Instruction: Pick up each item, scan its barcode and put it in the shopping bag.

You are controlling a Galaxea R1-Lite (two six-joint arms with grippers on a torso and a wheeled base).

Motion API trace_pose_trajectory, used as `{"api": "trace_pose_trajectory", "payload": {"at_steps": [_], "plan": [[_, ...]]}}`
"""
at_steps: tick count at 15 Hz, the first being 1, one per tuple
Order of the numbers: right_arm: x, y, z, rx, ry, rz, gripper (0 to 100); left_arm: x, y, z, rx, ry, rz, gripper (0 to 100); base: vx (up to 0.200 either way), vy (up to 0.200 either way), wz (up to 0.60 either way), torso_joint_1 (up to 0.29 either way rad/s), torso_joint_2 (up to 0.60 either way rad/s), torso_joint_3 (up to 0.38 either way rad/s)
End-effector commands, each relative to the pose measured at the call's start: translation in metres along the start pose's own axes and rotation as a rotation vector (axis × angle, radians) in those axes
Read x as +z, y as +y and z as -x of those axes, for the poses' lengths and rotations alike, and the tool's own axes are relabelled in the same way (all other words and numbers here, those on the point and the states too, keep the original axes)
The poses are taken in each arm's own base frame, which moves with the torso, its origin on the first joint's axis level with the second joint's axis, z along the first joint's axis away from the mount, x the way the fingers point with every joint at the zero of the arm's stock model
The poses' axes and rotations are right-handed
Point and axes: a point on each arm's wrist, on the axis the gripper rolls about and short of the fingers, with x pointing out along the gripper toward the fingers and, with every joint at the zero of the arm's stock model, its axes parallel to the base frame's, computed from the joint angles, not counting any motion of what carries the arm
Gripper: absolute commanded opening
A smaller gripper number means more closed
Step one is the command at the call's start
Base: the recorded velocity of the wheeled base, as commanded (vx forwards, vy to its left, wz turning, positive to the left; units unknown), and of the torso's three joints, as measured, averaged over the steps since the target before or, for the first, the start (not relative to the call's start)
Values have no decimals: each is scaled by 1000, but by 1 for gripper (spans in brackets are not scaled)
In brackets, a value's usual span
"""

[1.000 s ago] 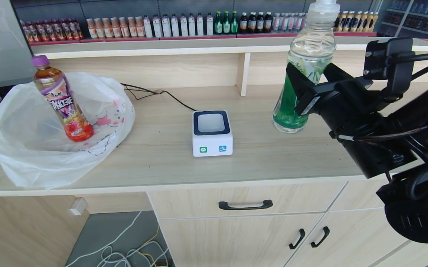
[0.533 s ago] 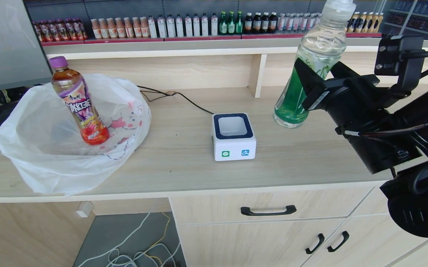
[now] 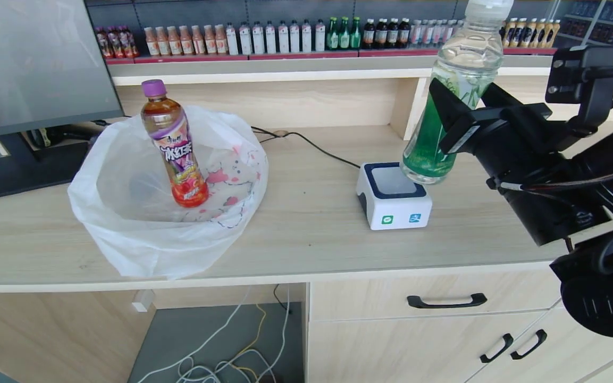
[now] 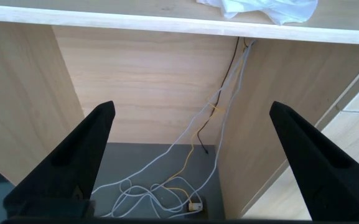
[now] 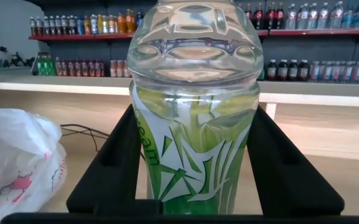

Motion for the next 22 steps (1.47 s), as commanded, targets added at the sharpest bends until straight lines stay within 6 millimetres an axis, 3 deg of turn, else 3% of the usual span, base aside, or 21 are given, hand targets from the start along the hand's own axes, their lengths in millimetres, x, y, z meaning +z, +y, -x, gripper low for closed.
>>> {"api": "trace_pose_trajectory", "payload": {"at_steps": [1, 12, 22], "plan": [[6, -1, 1, -2, -13, 0, 0, 0, 0, 0, 0, 0, -1, 100, 0, 0, 0, 0, 0, 0], [11, 0, 3, 9, -26, 83, 0, 0, 0, 0, 0, 0, -2, 100, 0, 0, 0, 0, 0, 0], [9, 10, 5, 246, -102, 485, 0, 0, 0, 0, 2, 0, -2, 100, 0, 0, 0, 0, 0, 0]]}}
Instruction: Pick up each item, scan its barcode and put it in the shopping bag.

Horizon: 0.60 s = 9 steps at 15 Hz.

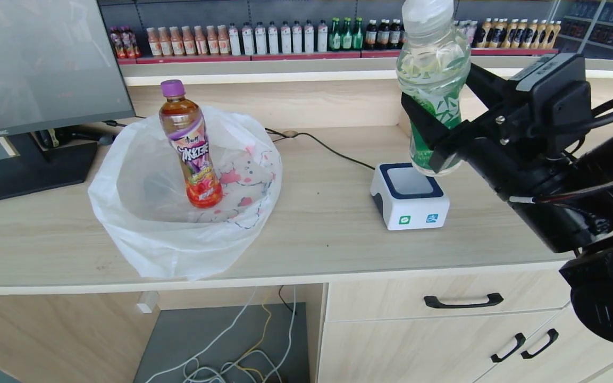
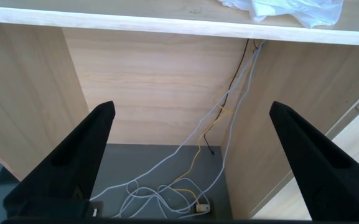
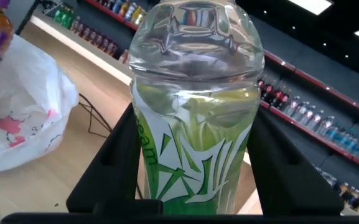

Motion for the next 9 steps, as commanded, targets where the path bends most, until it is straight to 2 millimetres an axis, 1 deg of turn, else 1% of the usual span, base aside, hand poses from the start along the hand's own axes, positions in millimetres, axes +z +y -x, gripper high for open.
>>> {"api": "trace_pose_trajectory", "payload": {"at_steps": [1, 4, 6, 9], "plan": [[0, 3, 0, 23, -5, 33, 0, 0, 0, 0, 2, 0, 0, 100, 0, 0, 0, 0, 0, 0], [-2, 11, 9, 133, -13, 110, 0, 0, 0, 0, 2, 0, 0, 100, 0, 0, 0, 0, 0, 0], [-6, 14, 13, 155, 5, 149, 0, 0, 0, 0, 0, 0, 0, 100, 0, 0, 0, 0, 0, 0], [-9, 17, 13, 179, -11, 212, 0, 0, 0, 0, 2, 0, 0, 100, 0, 0, 0, 0, 0, 0]]}}
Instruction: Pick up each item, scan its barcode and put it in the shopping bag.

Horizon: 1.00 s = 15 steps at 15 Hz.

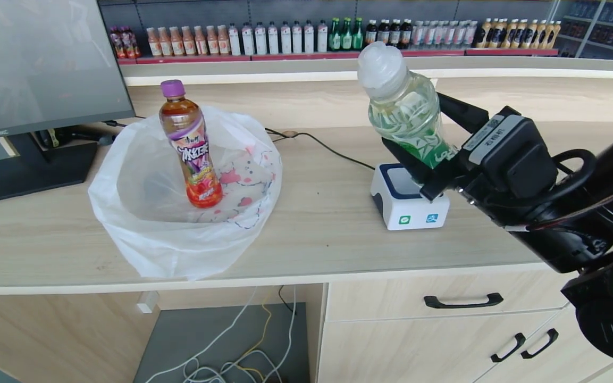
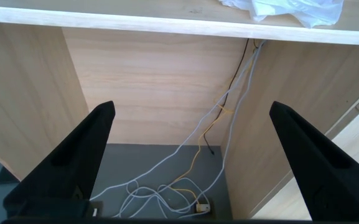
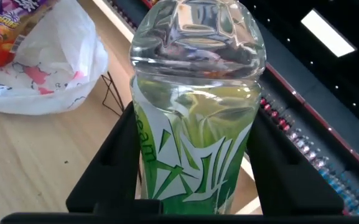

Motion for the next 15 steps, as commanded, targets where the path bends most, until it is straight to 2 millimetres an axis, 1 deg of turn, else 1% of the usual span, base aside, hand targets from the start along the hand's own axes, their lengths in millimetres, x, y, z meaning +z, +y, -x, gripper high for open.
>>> {"api": "trace_pose_trajectory", "payload": {"at_steps": [1, 3, 6, 9, 13, 15], "plan": [[-2, 3, -1, 12, -1, 16, 0, 0, 0, 0, 0, 0, 0, 100, 0, 0, 0, 0, 0, 0], [-5, 5, -1, 21, 7, 48, 0, 0, 0, 0, 1, 0, 0, 100, 0, 0, 0, 0, 0, 0], [-13, 15, -4, 51, 20, 96, 0, 0, 0, 0, 0, 0, 0, 100, 0, 0, 0, 0, 0, 0], [-18, 9, -4, 67, -15, 159, 0, 0, 0, 0, 1, 0, 0, 100, 0, 0, 0, 0, 0, 0], [-29, 8, 1, 108, -29, 184, 0, 0, 0, 0, 1, 0, 0, 100, 0, 0, 0, 0, 0, 0], [-32, 6, 1, 112, -36, 189, 0, 0, 0, 0, 0, 0, 0, 100, 0, 0, 0, 0, 0, 0]]}}
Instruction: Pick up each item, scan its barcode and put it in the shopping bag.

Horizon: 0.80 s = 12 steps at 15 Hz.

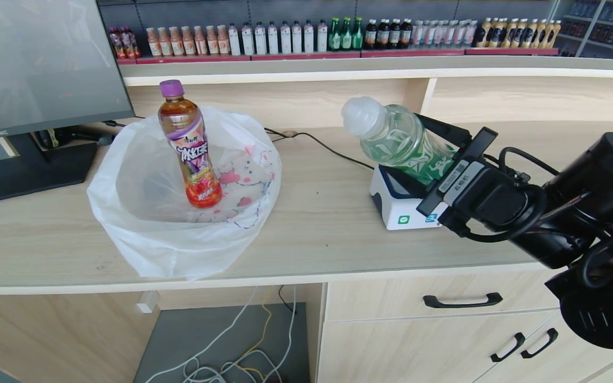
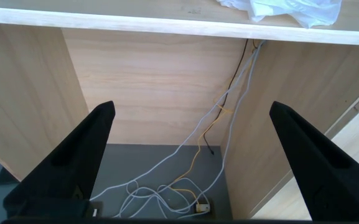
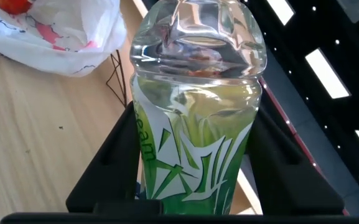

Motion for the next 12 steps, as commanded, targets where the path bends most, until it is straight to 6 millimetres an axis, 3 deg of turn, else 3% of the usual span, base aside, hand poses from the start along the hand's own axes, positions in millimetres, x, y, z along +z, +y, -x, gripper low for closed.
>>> {"api": "trace_pose_trajectory", "payload": {"at_steps": [1, 12], "plan": [[-2, 0, -1, 1, -2, 2, 0, 0, 0, 0, 1, 0, 0, 100, 0, 0, 0, 0, 0, 0], [-6, 5, -3, 24, -14, -2, 0, 0, 0, 0, 1, 0, 0, 100, 0, 0, 0, 0, 0, 0]]}}
